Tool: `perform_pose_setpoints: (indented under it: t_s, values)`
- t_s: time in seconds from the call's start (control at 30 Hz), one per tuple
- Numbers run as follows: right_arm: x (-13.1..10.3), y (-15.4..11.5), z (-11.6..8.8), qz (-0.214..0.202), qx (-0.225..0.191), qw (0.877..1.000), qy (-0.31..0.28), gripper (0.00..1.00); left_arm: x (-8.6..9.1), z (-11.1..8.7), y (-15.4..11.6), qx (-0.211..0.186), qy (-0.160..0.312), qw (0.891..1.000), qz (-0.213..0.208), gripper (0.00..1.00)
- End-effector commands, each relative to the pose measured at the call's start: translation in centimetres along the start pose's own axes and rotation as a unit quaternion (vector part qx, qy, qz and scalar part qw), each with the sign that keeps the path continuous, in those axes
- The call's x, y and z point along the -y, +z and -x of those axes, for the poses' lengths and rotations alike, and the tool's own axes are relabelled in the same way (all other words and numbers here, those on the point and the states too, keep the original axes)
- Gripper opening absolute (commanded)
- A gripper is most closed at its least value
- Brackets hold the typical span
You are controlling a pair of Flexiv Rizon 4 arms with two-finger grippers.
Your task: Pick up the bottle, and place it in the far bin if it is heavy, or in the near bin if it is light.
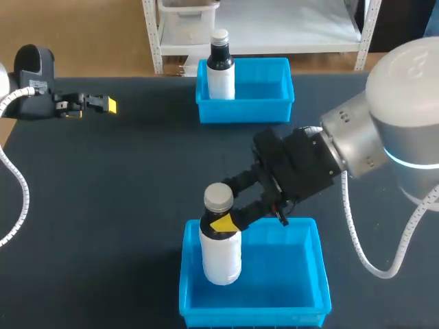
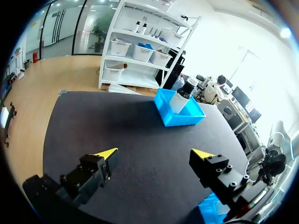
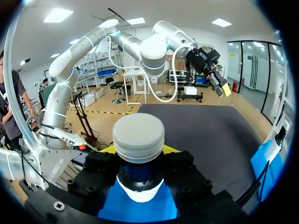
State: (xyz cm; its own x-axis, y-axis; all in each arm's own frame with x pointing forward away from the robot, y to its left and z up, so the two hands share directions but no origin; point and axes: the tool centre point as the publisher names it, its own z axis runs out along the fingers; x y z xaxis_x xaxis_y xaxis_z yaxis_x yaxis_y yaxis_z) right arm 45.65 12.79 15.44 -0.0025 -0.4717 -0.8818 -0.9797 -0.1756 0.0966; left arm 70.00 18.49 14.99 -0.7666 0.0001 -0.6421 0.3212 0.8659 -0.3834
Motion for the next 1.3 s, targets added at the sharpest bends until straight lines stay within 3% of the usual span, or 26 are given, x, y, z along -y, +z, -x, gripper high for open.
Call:
perform_pose_setpoints:
  t_s: [0.03, 0.4, 0.47, 0.6, 0.73, 0.8, 1.07, 1.3]
  values:
    - [0.2, 0.4, -0.6, 0.0, 0.002, 1.0, 0.0, 0.0, 0.0, 0.0, 0.0, 0.0, 0.0, 1.0, 0.0, 1.0]
    - [0.2, 0.5, -1.4, 0.003, -0.002, 1.0, 0.007, 0.0, 0.0, 0.0, 0.0, 0.0, 0.0, 1.0, 0.0, 1.0]
    - [0.2, 0.6, -1.4, 0.004, -0.003, 1.0, 0.008, 0.05, 0.0, 0.0, 0.0, 0.0, 0.0, 1.0, 0.0, 1.0]
    - [0.2, 0.6, -1.6, 0.006, -0.004, 1.0, 0.011, 0.34, 0.0, 0.0, 0.0, 0.0, 0.0, 1.0, 0.0, 1.0]
    - [0.2, 0.5, -1.7, 0.007, -0.006, 1.0, 0.013, 0.51, 0.0, 0.0, 0.0, 0.0, 0.0, 1.0, 0.0, 1.0]
    - [0.2, 0.5, -1.7, 0.009, -0.007, 1.0, 0.015, 1.0, 0.0, 0.0, 0.0, 0.0, 0.0, 1.0, 0.0, 1.0]
    - [0.2, -0.3, -1.9, 0.008, -0.017, 1.0, 0.023, 1.0, 0.0, 0.0, 0.0, 0.0, 0.0, 1.0, 0.0, 1.0]
    - [0.2, -3.1, -3.0, 0.002, -0.035, 0.999, 0.041, 1.0, 0.0, 0.0, 0.0, 0.0, 0.0, 1.0, 0.0, 1.0]
